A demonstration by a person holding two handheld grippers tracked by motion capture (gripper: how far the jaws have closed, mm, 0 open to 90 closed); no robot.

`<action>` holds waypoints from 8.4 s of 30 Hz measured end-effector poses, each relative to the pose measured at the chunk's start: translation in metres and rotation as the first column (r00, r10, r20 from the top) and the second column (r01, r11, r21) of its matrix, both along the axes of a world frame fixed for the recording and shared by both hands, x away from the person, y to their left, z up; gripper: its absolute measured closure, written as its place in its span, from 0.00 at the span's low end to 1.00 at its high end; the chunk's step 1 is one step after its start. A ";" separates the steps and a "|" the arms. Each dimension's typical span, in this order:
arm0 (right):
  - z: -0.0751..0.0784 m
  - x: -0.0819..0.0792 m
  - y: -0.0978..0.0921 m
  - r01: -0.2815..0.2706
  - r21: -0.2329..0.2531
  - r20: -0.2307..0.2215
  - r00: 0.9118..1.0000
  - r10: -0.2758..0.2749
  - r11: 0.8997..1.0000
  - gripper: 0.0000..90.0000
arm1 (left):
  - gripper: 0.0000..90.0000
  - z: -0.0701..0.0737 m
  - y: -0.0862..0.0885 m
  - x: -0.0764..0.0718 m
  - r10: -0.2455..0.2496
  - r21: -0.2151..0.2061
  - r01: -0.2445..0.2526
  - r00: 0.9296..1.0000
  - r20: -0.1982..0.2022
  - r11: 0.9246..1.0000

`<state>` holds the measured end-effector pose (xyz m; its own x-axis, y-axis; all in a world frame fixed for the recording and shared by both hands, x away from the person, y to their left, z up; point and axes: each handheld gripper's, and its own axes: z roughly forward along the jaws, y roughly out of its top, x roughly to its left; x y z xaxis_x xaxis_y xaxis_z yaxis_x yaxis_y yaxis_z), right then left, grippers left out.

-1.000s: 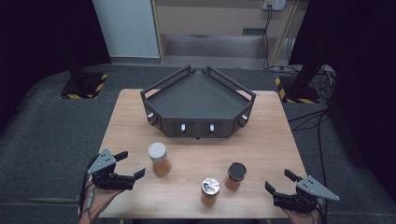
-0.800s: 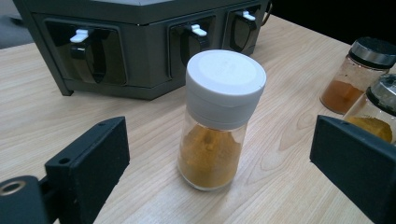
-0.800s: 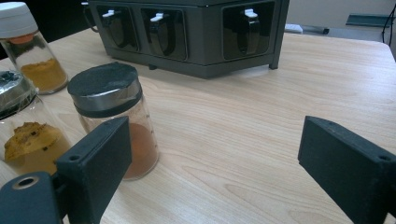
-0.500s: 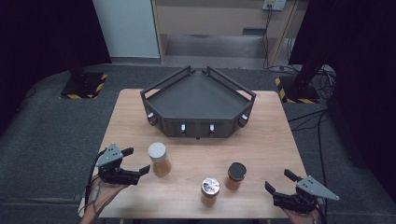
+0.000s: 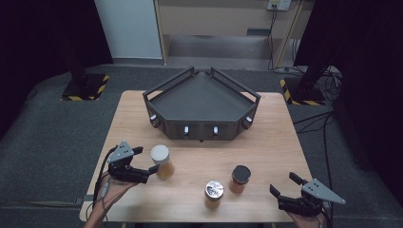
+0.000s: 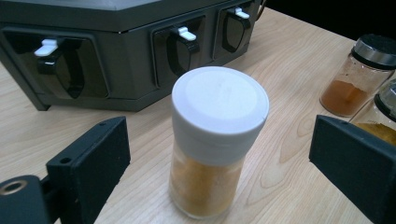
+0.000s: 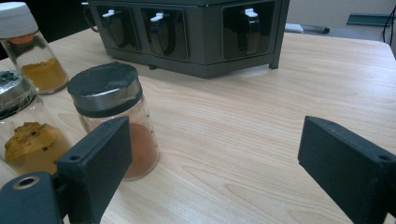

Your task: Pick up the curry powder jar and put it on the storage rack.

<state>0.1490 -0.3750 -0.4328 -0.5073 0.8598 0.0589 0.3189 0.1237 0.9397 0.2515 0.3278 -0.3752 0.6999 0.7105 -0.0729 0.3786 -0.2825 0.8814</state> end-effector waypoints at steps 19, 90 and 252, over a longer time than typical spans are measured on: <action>0.000 0.000 -0.001 -0.004 0.003 -0.001 1.000 0.004 1.000 0.11 | 0.10 -0.008 -0.024 0.028 -0.023 0.001 0.023 0.999 -0.029 1.000; -0.001 0.002 -0.001 -0.008 0.007 -0.007 1.000 0.008 1.000 0.11 | 0.36 0.047 -0.040 0.056 -0.083 -0.004 0.084 0.996 0.023 0.996; -0.001 0.004 -0.003 -0.015 0.017 -0.019 1.000 0.015 1.000 0.11 | 0.06 0.092 -0.034 0.068 0.170 -0.109 -0.155 0.973 0.152 0.982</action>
<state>0.1529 -0.3785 -0.4341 -0.5186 0.8509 0.0834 0.3355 0.1128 0.9353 0.3192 0.2939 -0.2827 0.5836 0.8109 -0.0426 0.2639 -0.1398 0.9544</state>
